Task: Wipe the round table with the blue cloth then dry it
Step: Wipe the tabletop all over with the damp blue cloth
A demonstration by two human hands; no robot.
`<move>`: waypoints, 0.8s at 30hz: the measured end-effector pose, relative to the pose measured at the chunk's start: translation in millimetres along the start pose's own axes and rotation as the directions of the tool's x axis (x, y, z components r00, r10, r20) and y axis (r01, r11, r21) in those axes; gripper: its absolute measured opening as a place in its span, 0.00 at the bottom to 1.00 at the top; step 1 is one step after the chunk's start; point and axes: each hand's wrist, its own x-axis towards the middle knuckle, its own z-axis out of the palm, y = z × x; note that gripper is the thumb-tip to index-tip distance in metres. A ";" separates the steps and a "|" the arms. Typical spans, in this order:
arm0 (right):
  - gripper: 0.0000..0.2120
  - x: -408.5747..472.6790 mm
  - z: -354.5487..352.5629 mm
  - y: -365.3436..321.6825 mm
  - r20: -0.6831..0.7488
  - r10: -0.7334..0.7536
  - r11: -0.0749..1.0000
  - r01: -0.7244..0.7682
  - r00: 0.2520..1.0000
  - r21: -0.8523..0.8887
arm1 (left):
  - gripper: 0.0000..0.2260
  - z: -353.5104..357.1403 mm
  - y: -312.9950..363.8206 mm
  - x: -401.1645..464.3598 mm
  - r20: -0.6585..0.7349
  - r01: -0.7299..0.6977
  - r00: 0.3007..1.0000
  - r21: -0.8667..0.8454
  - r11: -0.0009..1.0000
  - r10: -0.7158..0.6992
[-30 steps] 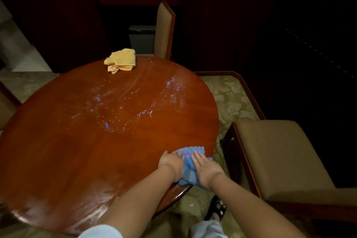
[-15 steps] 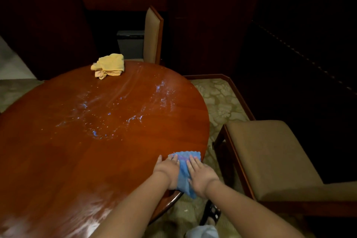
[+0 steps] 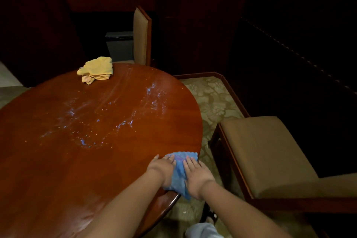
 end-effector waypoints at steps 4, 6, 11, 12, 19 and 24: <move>0.32 11.7 -4.4 8.6 0.017 0.013 1.000 -0.013 1.000 0.004 | 0.41 -7.9 -2.8 14.6 0.002 0.016 1.000 0.008 1.000 -0.016; 0.32 17.9 -8.5 14.1 0.015 0.013 1.000 -0.013 1.000 0.002 | 0.42 -13.6 -3.9 22.9 -0.001 0.022 1.000 0.007 1.000 -0.022; 0.33 38.5 -19.8 28.9 0.021 0.019 1.000 -0.019 1.000 0.010 | 0.43 -30.0 -10.2 44.4 0.004 0.035 0.999 -0.022 0.999 -0.035; 0.33 43.3 -22.3 32.5 0.023 0.020 1.000 -0.020 1.000 0.018 | 0.43 -33.2 -12.3 49.4 0.005 0.036 0.999 -0.030 0.999 -0.036; 0.36 80.4 -43.8 58.5 0.051 0.035 0.995 -0.040 0.998 0.096 | 0.40 -60.6 -26.0 86.9 -0.012 0.046 0.999 0.032 0.998 -0.046; 0.41 113.6 -65.4 85.9 0.064 0.012 0.991 -0.020 0.998 0.134 | 0.37 -86.3 -40.5 115.2 -0.021 0.029 0.999 0.016 0.999 -0.029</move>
